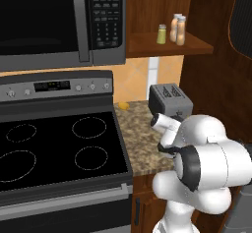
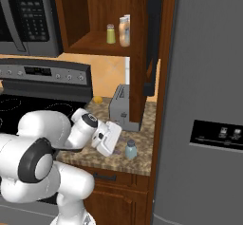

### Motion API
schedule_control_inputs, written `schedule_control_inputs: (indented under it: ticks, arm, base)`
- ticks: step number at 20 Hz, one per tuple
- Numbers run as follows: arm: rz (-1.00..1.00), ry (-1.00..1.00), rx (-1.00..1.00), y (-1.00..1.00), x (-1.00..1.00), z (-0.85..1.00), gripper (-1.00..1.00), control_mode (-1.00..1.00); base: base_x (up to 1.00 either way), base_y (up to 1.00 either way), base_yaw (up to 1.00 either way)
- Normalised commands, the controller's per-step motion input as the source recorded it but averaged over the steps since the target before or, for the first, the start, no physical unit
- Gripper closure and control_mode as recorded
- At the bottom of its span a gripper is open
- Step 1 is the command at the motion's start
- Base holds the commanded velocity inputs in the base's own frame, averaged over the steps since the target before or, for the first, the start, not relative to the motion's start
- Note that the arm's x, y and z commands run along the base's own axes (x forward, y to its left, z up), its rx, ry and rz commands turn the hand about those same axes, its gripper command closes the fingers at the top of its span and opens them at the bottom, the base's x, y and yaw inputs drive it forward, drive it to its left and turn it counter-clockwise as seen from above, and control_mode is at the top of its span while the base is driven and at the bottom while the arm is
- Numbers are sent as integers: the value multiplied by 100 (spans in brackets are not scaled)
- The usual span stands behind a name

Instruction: Put the shaker and condiment bottle from the counter next to their counterparts in the cabinet.

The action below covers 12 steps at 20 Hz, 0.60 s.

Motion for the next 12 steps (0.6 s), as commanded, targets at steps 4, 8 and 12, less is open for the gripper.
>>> schedule_control_inputs:
  ticks: [4,8,12]
  arm:
    - [0,-1,0,-13,26,-22,-100,-100]
    - [0,0,0,-9,22,-18,-100,-100]
    - [-1,0,0,-20,2,-19,-100,-100]
  base:
    - [0,0,0]
    - [0,0,0]
    - [0,0,0]
